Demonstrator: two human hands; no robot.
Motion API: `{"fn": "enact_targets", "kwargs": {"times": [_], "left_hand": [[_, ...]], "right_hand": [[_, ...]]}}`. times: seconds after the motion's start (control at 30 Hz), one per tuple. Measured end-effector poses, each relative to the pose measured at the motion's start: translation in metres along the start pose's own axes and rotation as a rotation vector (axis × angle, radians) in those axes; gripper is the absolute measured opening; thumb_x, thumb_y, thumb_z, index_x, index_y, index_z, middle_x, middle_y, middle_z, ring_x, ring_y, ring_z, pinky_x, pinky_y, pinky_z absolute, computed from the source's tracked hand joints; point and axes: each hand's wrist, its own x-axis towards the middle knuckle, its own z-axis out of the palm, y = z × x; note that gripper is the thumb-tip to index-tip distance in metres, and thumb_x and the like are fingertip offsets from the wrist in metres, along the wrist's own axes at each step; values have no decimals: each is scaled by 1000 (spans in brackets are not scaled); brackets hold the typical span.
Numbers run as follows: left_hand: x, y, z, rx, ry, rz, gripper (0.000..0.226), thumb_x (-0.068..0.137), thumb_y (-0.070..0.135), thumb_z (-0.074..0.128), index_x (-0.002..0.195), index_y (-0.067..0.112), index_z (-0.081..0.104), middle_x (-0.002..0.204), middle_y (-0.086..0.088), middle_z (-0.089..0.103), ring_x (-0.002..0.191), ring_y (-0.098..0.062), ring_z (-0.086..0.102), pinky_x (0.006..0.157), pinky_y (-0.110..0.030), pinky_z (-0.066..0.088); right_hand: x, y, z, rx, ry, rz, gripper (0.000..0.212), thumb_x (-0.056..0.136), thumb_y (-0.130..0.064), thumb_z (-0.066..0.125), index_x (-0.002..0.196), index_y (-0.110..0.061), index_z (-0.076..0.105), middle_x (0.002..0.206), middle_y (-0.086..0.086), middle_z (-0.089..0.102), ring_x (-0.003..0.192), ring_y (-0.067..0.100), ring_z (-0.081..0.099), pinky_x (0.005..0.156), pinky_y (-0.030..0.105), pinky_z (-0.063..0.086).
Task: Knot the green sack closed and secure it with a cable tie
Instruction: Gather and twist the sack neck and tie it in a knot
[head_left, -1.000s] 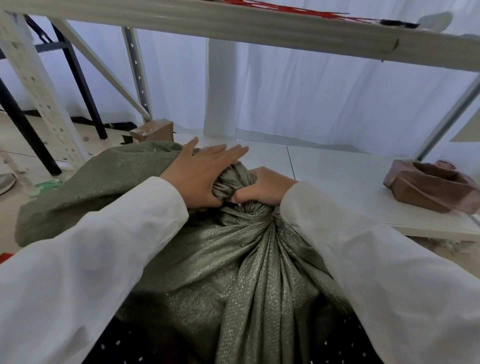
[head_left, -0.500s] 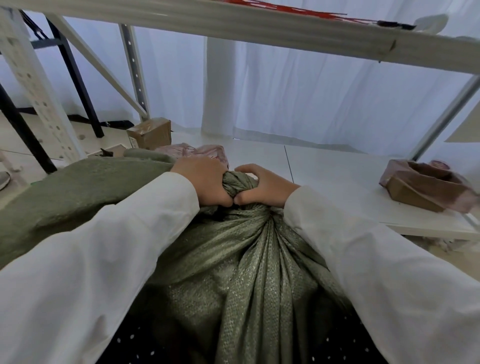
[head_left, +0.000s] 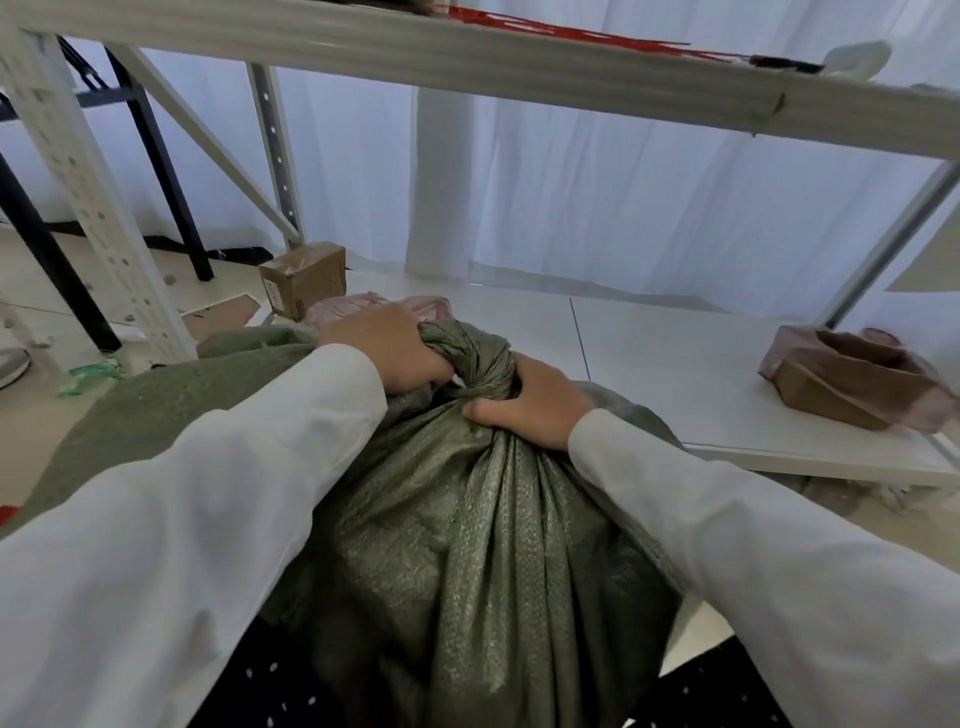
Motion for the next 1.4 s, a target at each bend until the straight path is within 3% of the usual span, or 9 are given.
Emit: {"fn": "enact_targets", "kwargs": {"times": [0.13,0.27,0.33,0.4,0.6,0.73,0.97,1.17,1.4], "left_hand": [[0,4,-3,-67,21,-1,53,44,58,53,82,23,64,89,4,62,80,-19,59,80,-35,52],[-5,2,0,-152,50,6,47,44,55,51,68,14,56,76,0,60,76,-18,58,70,-32,49],[-11,2,1,-257,94,34,56,51,46,57,81,-2,57,73,-5,54,72,-18,56,61,-28,42],[-18,1,4,-404,123,98,51,58,31,63,90,-7,51,94,-21,56,87,-27,59,68,-31,44],[-37,-1,16,-731,21,90,8,73,13,69,79,9,65,74,-3,63,66,-14,55,63,-22,41],[-37,-2,21,-903,-22,170,30,75,0,68,84,28,62,85,8,65,80,-4,58,77,-22,45],[-29,4,24,-881,-146,276,26,65,14,68,87,27,64,97,-1,68,94,-15,62,90,-31,45],[-20,18,28,-853,-125,350,20,67,16,60,82,30,62,86,12,64,78,3,59,80,-19,47],[-13,29,42,-954,-61,151,28,80,10,61,107,15,65,101,-3,70,92,-15,64,81,-27,51]], "right_hand": [[9,-5,12,67,165,28,35,67,-38,67,95,-18,59,89,-2,62,84,19,55,64,27,36],[18,-11,28,70,295,118,45,58,-55,58,87,-20,59,80,-5,61,80,23,59,72,35,45],[17,-14,33,92,339,149,42,59,-53,56,85,-21,57,77,-6,59,79,24,58,81,41,47],[13,-17,35,115,360,158,37,61,-50,56,83,-20,56,73,-8,57,78,23,58,84,43,47],[1,-17,25,113,360,68,42,49,-50,53,80,-22,57,91,0,60,93,25,56,85,38,44],[-18,-21,11,68,323,-42,31,63,-29,68,92,-21,59,96,-4,57,97,20,53,84,30,39],[-40,-18,4,71,292,-109,45,72,-35,73,110,-19,56,106,-2,66,102,20,59,89,33,45],[-46,-12,3,118,371,-80,41,75,-43,69,107,-22,53,98,-8,61,101,18,57,81,26,39],[-25,7,-7,197,300,-28,52,75,-42,71,116,-20,49,104,-10,56,102,12,55,90,29,42]]}}
